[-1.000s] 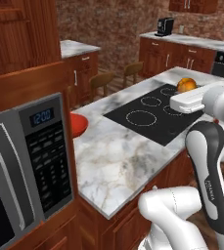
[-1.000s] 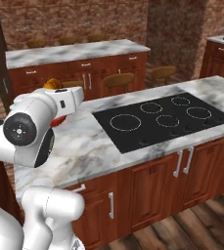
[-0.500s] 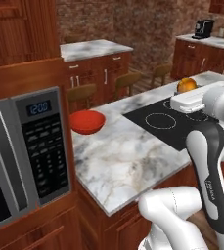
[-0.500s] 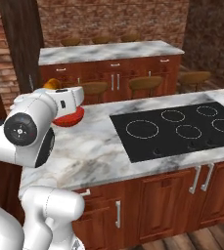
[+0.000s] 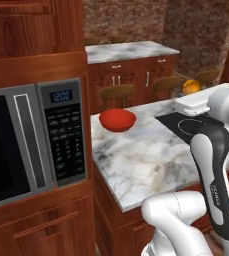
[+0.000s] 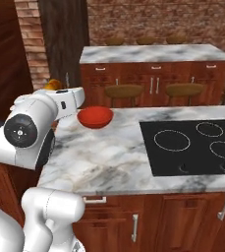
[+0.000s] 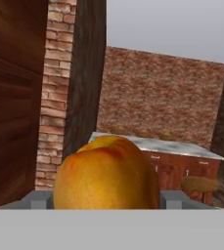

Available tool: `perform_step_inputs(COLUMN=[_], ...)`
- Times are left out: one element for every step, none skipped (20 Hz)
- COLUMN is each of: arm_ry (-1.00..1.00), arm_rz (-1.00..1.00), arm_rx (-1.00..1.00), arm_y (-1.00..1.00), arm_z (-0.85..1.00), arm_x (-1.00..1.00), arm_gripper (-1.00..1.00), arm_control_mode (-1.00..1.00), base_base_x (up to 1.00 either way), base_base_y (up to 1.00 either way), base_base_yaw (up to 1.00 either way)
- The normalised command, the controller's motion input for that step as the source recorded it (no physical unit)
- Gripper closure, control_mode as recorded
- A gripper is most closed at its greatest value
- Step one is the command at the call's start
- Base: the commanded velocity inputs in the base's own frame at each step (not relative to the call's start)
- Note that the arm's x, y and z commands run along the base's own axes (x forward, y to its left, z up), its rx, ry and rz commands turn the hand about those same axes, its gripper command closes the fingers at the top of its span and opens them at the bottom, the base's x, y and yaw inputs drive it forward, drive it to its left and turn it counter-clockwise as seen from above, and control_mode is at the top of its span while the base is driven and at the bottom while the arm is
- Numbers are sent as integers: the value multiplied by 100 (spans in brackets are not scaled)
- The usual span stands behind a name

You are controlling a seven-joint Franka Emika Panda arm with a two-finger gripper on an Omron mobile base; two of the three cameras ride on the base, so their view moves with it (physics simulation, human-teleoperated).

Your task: Retrieve the peach and orange from the fridge and place them into the bowl on the dining table.

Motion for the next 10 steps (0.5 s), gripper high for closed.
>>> perform_step_inputs(arm_ry=[0, 0, 0, 0, 0, 0, 0, 0, 0, 0], arm_rz=[0, 0, 0, 0, 0, 0, 0, 0, 0, 0], arm_rx=[0, 0, 0, 0, 0, 0, 0, 0, 0, 0], arm_y=[0, 0, 0, 0, 0, 0, 0, 0, 0, 0], arm_z=[0, 0, 0, 0, 0, 0, 0, 0, 0, 0], arm_x=[0, 0, 0, 0, 0, 0, 0, 0, 0, 0], arm_gripper=[100, 100, 100, 100, 100, 100, 100, 100, 100, 100], arm_control_mode=[100, 100, 100, 100, 100, 100, 100, 100, 100, 100], base_base_x=[30, 30, 32, 36, 44, 52, 56, 61, 62, 61], base_base_y=[0, 0, 0, 0, 0, 0, 0, 0, 0, 0], base_base_yaw=[38, 37, 36, 34, 31, 27, 23, 19, 17, 16])
